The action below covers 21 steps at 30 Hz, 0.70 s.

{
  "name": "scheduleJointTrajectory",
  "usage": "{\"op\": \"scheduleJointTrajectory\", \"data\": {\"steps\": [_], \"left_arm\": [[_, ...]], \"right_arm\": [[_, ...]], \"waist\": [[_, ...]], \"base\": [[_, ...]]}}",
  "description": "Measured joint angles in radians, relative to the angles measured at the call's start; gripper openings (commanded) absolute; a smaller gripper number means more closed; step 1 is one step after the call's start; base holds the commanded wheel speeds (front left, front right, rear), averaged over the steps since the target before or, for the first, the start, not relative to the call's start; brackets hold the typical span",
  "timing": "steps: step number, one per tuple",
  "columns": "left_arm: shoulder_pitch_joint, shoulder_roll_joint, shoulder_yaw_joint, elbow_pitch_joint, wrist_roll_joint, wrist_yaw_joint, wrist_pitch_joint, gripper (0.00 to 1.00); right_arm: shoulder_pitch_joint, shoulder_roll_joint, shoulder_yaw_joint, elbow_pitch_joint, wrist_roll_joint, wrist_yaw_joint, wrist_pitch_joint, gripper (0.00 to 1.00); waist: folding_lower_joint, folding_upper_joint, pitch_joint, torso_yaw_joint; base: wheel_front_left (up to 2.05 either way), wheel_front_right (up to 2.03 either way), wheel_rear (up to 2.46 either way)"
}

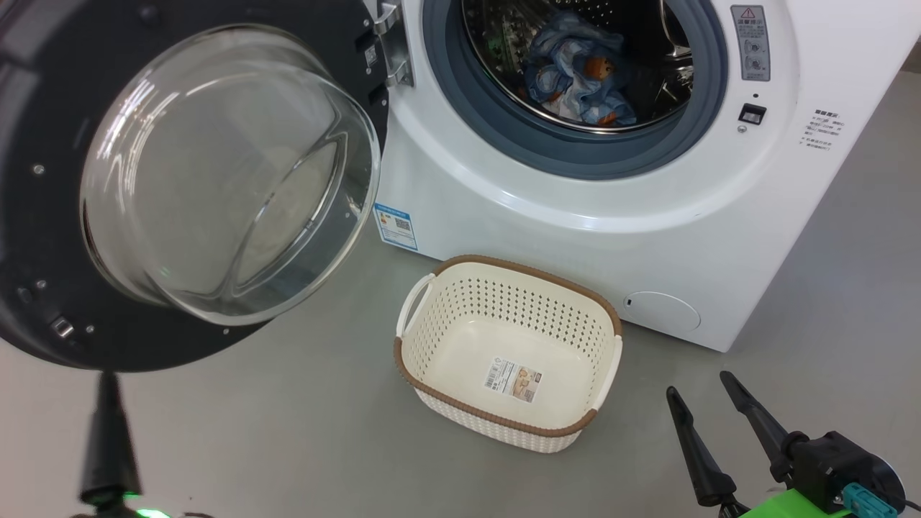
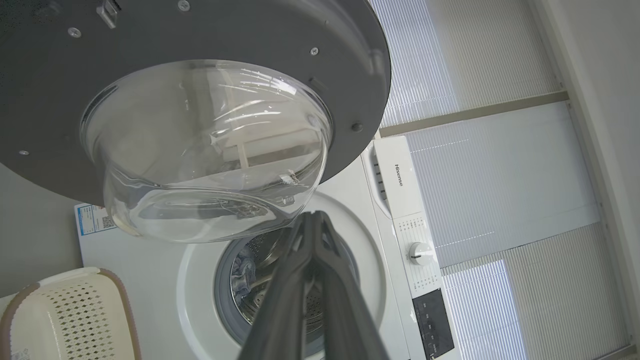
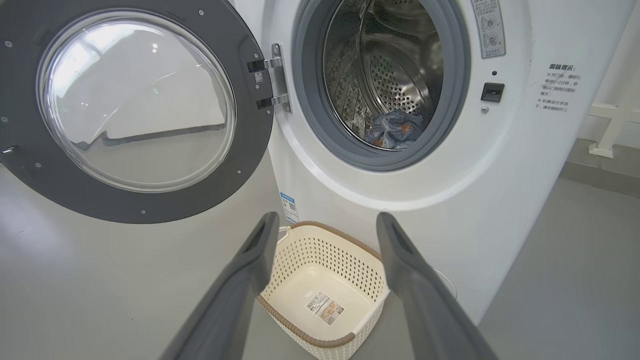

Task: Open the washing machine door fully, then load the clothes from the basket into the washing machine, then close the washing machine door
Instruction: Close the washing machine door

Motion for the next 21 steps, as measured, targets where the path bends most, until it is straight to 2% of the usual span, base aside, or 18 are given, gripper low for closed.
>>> {"op": "scheduleJointTrajectory", "data": {"steps": [6,10,17,21], "left_arm": [[-0.002,-0.003,0.155,-0.066,-0.211,-0.004,0.015,0.0],[-0.022,0.038,0.269,-0.047,-0.255,-0.004,0.017,0.0],[-0.16,0.182,0.409,0.104,-0.312,-0.003,0.037,0.0],[-0.269,0.279,0.44,0.263,-0.337,0.035,0.057,0.0]], "right_arm": [[0.0,-0.004,-0.003,-0.016,-0.002,0.0,0.009,1.0],[-0.009,-0.013,0.004,-0.026,-0.008,0.0,0.023,1.0],[-0.034,-0.032,-0.003,-0.045,-0.008,0.0,0.034,1.0],[-0.036,-0.041,-0.001,-0.058,-0.008,0.0,0.052,1.0]], "waist": [[0.0,0.0,0.015,0.008],[0.0,0.0,0.03,0.009],[0.0,0.0,0.053,0.007],[0.0,0.0,0.066,0.012]], "base": [[0.0,0.0,0.0],[0.0,0.0,0.0],[0.0,0.0,0.0],[0.0,0.0,0.0]]}}
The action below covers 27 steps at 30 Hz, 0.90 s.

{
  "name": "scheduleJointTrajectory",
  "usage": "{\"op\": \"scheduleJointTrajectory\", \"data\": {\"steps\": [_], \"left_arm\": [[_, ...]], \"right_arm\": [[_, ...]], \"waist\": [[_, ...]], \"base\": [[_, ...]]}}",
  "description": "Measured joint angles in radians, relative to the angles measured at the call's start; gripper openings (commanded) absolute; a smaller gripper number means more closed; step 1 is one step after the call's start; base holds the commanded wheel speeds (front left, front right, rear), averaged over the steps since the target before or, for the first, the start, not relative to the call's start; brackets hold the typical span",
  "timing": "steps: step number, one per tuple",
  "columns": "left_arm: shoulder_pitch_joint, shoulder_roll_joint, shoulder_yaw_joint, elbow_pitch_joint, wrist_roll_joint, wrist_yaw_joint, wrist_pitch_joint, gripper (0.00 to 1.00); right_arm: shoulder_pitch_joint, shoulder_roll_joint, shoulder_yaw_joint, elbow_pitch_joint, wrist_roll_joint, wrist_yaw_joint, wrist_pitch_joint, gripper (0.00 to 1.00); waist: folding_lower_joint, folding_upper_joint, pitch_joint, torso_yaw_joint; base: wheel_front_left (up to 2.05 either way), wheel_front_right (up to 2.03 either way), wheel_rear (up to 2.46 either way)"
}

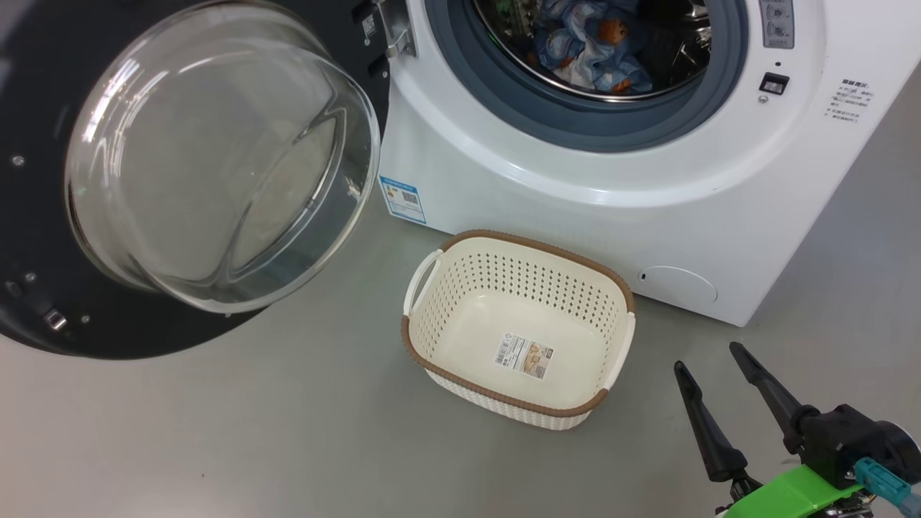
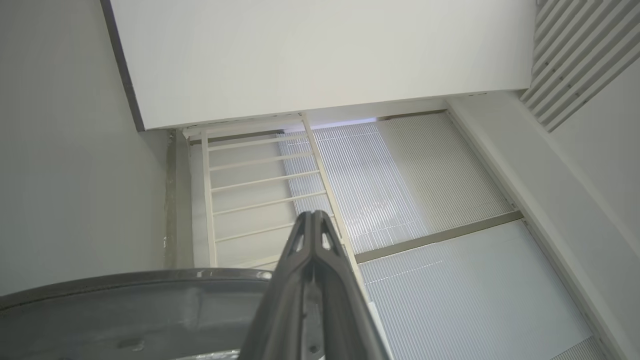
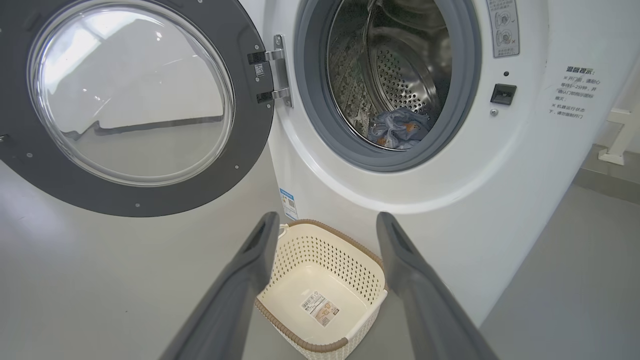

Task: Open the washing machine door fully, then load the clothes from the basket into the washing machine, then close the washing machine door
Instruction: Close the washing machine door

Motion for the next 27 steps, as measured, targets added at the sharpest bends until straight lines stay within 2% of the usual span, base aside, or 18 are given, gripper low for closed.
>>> {"op": "scheduleJointTrajectory", "data": {"steps": [5,14,21,27], "left_arm": [[-0.128,0.086,0.009,0.225,-0.019,0.045,0.035,0.0],[-0.288,0.149,-0.053,0.522,-0.006,0.073,0.085,0.0],[-0.337,0.183,-0.147,0.675,0.055,0.086,0.16,0.0],[-0.404,0.202,-0.167,0.761,0.074,0.084,0.177,0.0]], "right_arm": [[-0.023,-0.019,0.006,-0.013,0.0,0.0,0.015,1.0],[-0.07,-0.068,0.021,-0.052,0.0,0.0,0.054,1.0],[-0.089,-0.09,0.036,-0.076,0.001,0.0,0.08,1.0],[-0.102,-0.104,0.034,-0.097,0.001,0.0,0.098,1.0]], "waist": [[0.0,0.0,0.019,0.0],[0.0,0.0,0.062,-0.013],[0.0,0.0,0.09,-0.042],[0.0,0.0,0.123,-0.065]], "base": [[0.0,0.0,0.0],[0.0,0.0,0.0],[0.0,0.0,0.0],[0.0,0.0,0.0]]}}
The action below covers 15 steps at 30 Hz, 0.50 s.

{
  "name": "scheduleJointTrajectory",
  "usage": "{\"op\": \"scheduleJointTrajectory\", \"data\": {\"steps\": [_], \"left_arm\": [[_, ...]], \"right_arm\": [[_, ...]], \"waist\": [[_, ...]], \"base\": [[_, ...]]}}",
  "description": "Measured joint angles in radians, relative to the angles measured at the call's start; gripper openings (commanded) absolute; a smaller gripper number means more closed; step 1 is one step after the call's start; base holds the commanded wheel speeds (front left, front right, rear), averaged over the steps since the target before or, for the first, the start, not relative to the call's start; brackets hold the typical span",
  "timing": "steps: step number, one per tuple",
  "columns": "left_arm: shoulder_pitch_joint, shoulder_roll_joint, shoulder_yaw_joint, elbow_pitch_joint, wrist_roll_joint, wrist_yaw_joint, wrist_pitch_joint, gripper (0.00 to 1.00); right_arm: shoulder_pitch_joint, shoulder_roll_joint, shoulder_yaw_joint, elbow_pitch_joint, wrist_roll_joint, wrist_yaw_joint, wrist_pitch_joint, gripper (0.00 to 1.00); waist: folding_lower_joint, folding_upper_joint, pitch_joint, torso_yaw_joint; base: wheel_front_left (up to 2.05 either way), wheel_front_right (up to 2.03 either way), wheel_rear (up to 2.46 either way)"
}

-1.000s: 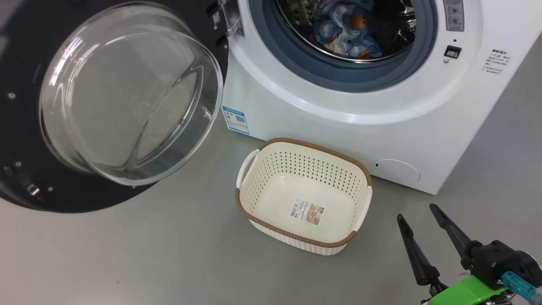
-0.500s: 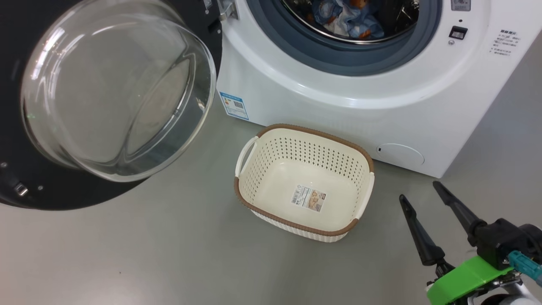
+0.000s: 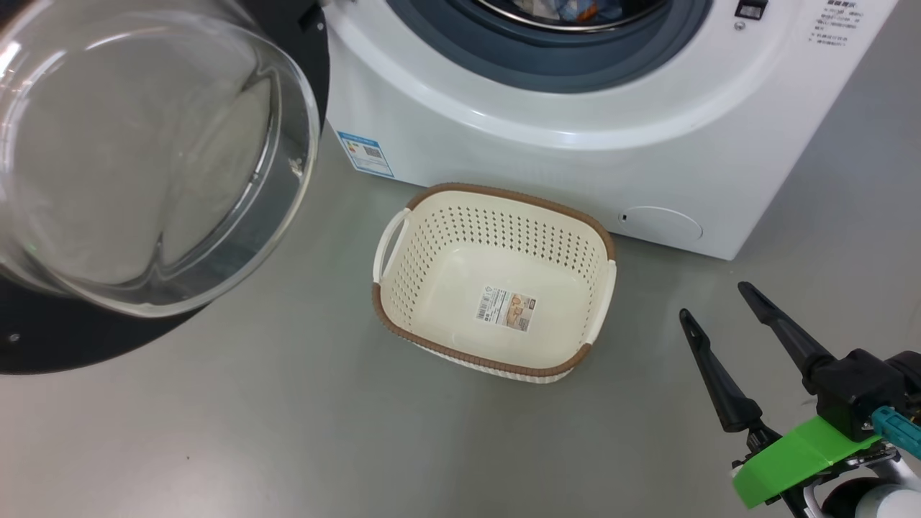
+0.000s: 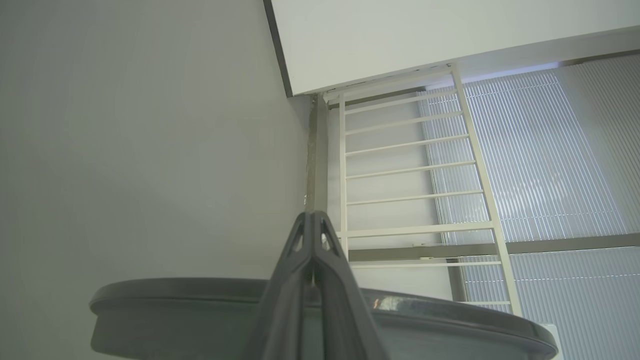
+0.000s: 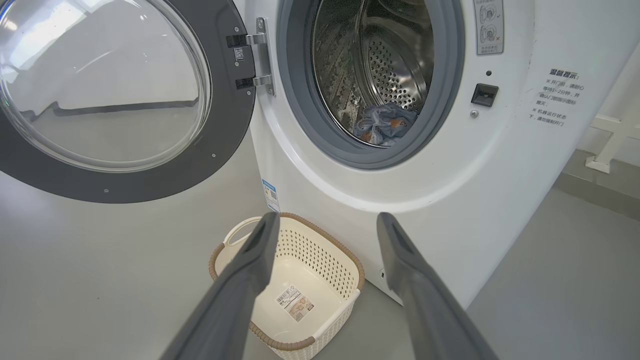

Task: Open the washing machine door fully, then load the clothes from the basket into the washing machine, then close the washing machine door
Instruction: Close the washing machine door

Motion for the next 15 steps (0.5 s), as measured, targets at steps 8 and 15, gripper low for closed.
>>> {"op": "scheduleJointTrajectory", "data": {"steps": [8,15], "left_arm": [[-0.074,0.001,0.003,0.085,0.0,-0.043,-0.003,0.0],[-0.11,-0.002,0.001,0.147,0.008,-0.066,0.004,0.0]], "right_arm": [[-0.003,-0.015,-0.006,-0.03,0.0,0.0,0.015,1.0],[-0.006,-0.016,-0.017,-0.035,0.0,0.0,0.022,1.0]], "waist": [[0.0,0.0,0.05,-0.023],[0.0001,0.0,0.074,-0.028]], "base": [[0.0,0.0,0.0],[0.0,0.0,0.0]]}}
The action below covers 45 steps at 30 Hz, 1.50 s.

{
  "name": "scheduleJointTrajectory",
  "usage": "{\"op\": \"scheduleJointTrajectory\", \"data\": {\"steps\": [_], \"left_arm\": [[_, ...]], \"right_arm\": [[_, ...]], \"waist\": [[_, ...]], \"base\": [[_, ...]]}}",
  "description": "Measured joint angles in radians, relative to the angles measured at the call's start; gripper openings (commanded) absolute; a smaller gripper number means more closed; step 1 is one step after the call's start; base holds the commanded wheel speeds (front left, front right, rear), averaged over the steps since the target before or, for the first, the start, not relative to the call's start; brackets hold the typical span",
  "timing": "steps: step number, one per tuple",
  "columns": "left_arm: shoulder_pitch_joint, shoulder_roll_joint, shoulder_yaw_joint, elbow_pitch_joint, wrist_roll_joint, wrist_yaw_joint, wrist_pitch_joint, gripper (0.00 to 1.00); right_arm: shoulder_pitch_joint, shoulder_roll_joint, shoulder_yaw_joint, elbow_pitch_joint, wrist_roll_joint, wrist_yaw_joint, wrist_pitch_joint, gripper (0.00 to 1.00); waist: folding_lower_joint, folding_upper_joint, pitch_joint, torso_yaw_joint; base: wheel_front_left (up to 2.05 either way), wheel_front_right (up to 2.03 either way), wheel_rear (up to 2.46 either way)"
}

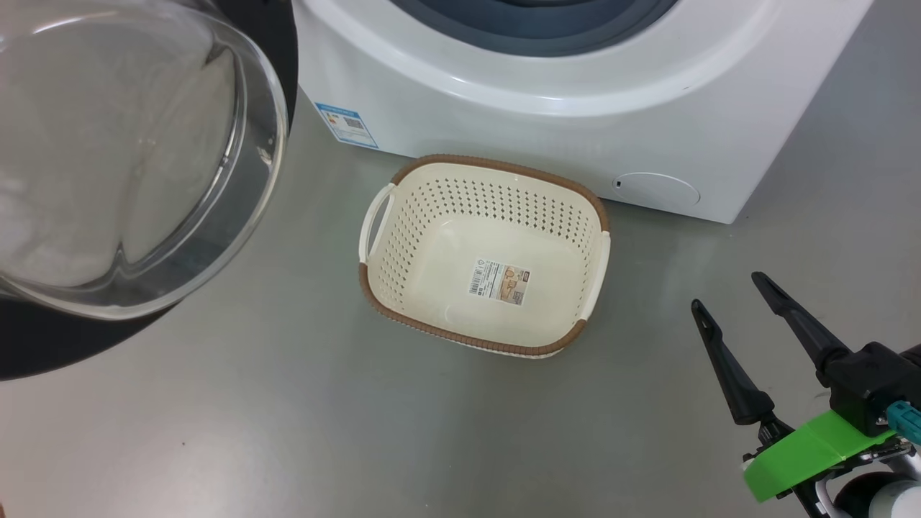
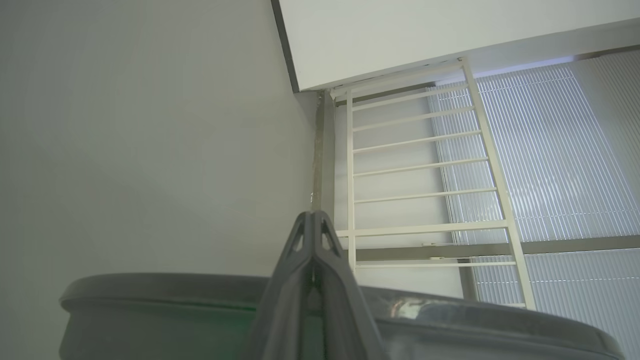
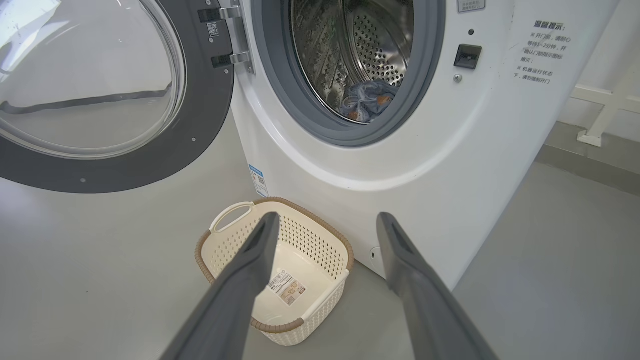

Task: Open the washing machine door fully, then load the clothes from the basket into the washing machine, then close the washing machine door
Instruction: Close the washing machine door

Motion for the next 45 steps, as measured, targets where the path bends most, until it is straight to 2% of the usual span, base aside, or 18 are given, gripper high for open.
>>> {"op": "scheduleJointTrajectory", "data": {"steps": [10,22,35,45], "left_arm": [[-0.008,0.012,-0.035,0.011,0.027,-0.04,0.126,0.0],[0.07,0.008,-0.026,-0.119,0.022,-0.057,0.284,0.0],[0.222,-0.063,0.009,-0.347,-0.02,-0.058,0.451,0.0],[0.345,-0.115,0.012,-0.528,-0.041,-0.058,0.559,0.0]], "right_arm": [[-0.017,0.001,-0.001,0.0,0.0,0.0,0.0,1.0],[-0.017,0.026,-0.007,0.008,-0.003,0.0,-0.014,1.0],[-0.012,0.076,-0.019,0.045,-0.003,0.0,-0.076,1.0],[-0.007,0.12,-0.042,0.084,-0.003,0.0,-0.135,1.0]], "waist": [[0.0,0.0,0.002,0.018],[0.0,0.0,-0.012,0.041],[0.0,0.0,-0.049,0.041],[0.0,0.0,-0.073,0.011]], "base": [[0.0,0.0,0.0],[0.0,0.0,0.0],[0.0,0.0,0.0],[0.0,0.0,0.0]]}}
